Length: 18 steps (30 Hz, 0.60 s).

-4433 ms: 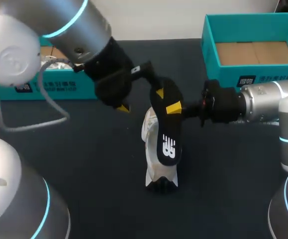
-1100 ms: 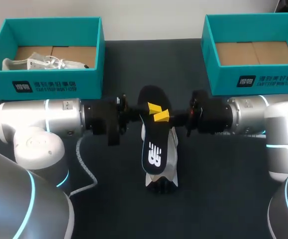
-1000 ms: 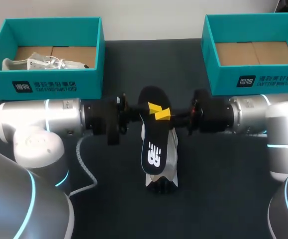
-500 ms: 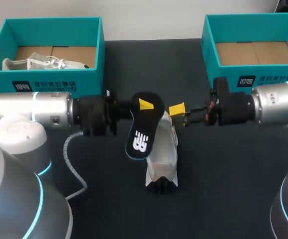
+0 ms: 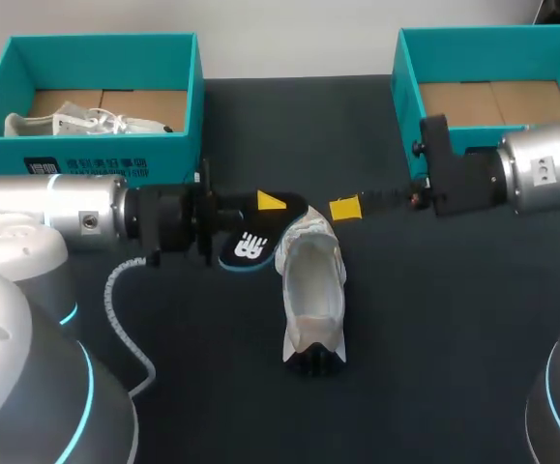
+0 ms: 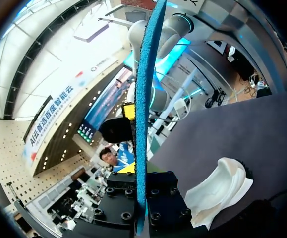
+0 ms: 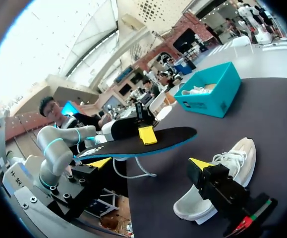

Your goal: Take the shoe out of the shoebox, open the shoe tongue, remove and reinsert the insole, then place the shoe into the shoebox

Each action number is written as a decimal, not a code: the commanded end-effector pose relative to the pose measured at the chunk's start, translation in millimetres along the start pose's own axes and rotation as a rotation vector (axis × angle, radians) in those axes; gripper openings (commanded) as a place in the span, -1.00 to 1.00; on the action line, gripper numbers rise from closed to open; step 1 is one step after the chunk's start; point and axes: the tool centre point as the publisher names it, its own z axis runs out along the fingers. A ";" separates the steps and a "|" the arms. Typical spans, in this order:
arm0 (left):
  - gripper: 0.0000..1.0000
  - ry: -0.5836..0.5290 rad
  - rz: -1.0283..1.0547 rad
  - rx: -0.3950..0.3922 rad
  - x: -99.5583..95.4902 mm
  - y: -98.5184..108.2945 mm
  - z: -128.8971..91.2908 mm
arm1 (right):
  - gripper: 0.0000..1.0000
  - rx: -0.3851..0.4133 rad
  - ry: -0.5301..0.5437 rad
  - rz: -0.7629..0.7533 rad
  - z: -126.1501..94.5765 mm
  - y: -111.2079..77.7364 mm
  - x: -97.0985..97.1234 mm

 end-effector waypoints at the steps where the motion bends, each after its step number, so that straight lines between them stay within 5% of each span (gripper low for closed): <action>1: -1.00 -0.002 0.000 -0.004 1.2 -1.9 -0.5 | 1.00 -0.005 -0.008 0.001 1.2 -2.5 2.2; 7: -1.00 -0.002 0.000 -0.004 1.2 -1.9 -0.5 | 1.00 -0.005 -0.008 0.001 1.2 -2.5 2.2; 8: -1.00 -0.002 0.000 -0.004 1.2 -1.9 -0.5 | 1.00 0.057 -0.021 -0.029 1.2 -0.8 0.5; 14: -1.00 -0.002 0.000 -0.004 1.2 -1.9 -0.5 | 1.00 0.228 -0.181 -0.393 -13.9 -9.7 -1.1; 18: -1.00 -0.002 0.000 -0.004 1.2 -1.9 -0.5 | 1.00 0.274 -0.156 -0.543 -17.8 -18.8 -4.5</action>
